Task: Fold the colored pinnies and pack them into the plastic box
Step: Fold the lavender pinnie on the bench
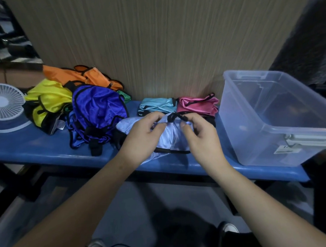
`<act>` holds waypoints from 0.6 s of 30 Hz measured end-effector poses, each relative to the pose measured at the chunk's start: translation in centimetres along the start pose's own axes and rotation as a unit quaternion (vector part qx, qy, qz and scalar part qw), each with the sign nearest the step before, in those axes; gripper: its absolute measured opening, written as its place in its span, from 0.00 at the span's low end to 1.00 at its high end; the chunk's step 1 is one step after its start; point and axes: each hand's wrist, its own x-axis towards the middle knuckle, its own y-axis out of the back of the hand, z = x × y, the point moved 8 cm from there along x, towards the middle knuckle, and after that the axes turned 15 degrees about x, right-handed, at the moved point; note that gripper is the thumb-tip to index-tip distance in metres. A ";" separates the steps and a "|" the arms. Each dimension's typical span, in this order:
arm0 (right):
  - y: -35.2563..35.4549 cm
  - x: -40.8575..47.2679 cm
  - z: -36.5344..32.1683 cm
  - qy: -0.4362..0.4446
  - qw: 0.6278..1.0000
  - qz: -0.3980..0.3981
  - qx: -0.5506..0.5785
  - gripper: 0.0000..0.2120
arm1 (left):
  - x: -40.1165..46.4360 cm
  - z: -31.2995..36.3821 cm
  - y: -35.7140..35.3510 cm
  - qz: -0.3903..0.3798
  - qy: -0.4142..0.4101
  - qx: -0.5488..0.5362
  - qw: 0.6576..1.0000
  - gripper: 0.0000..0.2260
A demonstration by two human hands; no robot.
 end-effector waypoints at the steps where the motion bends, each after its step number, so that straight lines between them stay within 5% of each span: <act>1: 0.3 0.1 -0.4 0.004 1.000 0.006 -0.010 0.08 | 0.0 -0.1 0.3 0.001 0.006 0.008 1.000 0.06; 9: 0.7 -0.5 -3.2 -0.011 0.994 -0.036 -0.104 0.11 | -1.2 1.3 1.2 -0.043 0.010 0.077 0.996 0.10; 14: 0.4 -2.7 -5.6 0.011 0.966 -0.118 -0.229 0.02 | -3.3 4.6 2.3 -0.049 -0.051 0.191 0.979 0.04; 18: 1.0 -3.7 -9.2 0.076 0.934 -0.142 -0.319 0.06 | -4.6 7.9 4.5 -0.020 -0.095 0.289 0.952 0.11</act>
